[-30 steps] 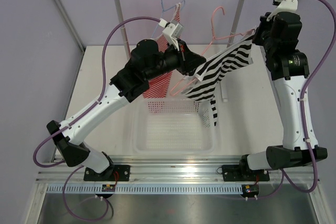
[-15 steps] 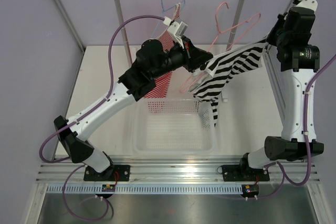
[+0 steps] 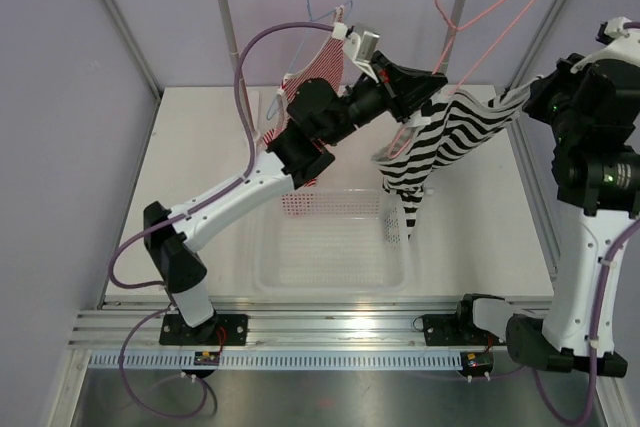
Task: Remove the tank top from the hanger
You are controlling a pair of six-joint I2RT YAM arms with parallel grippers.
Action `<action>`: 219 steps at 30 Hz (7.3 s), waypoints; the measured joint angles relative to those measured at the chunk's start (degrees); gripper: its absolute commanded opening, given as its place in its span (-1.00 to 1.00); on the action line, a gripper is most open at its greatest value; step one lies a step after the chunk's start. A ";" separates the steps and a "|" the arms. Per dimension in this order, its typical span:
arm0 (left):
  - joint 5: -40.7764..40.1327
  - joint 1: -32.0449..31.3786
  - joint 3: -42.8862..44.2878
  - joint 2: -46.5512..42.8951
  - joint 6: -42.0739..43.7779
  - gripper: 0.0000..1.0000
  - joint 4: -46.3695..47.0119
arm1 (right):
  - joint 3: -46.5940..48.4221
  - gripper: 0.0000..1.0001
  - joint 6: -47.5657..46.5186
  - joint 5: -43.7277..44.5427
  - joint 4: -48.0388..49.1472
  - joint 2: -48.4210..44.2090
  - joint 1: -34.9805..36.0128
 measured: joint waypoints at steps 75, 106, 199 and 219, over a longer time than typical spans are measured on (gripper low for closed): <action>-14.43 -1.05 -28.46 -19.63 12.81 -1.00 17.11 | -7.80 -1.00 -1.57 20.20 -9.20 -6.47 3.26; -33.11 -3.54 -10.29 -18.71 11.17 -1.00 -36.79 | -51.01 0.99 12.39 1.40 5.03 -15.54 2.49; -33.64 -5.99 -17.97 -28.89 0.59 0.98 -42.12 | -57.64 0.99 27.93 14.10 6.08 7.13 7.28; -55.78 -7.87 -17.33 -47.87 3.96 0.98 -73.50 | -65.55 -1.00 29.62 0.48 22.10 13.09 6.62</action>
